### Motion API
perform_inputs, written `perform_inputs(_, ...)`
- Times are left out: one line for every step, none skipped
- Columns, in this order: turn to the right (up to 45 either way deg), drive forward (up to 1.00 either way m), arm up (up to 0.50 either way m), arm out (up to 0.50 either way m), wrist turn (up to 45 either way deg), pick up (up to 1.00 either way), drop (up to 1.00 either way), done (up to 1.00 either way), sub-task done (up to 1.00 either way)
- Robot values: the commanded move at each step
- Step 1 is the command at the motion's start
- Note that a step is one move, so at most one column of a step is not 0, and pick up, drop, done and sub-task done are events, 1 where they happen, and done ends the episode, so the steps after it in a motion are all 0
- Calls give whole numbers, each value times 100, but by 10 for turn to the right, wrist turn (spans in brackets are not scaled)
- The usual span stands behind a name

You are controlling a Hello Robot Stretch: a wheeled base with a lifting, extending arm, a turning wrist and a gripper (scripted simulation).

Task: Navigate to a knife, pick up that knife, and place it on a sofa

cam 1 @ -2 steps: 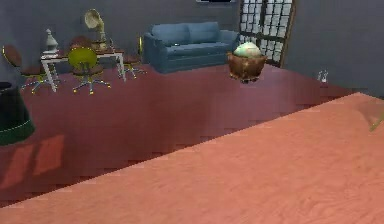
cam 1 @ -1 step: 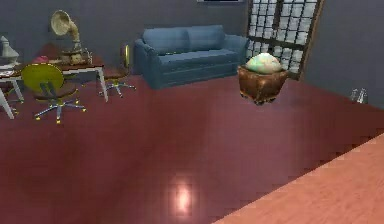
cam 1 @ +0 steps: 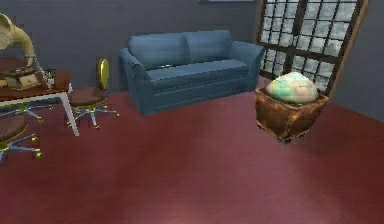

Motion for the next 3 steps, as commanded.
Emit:
perform_inputs(30, 0, 0, 0, 0, 0, 0, 0, 0)
perform_inputs(0, 100, 0, 0, 0, 0, 0, 0, 0)
perform_inputs(0, 100, 0, 0, 0, 0, 0, 0, 0)
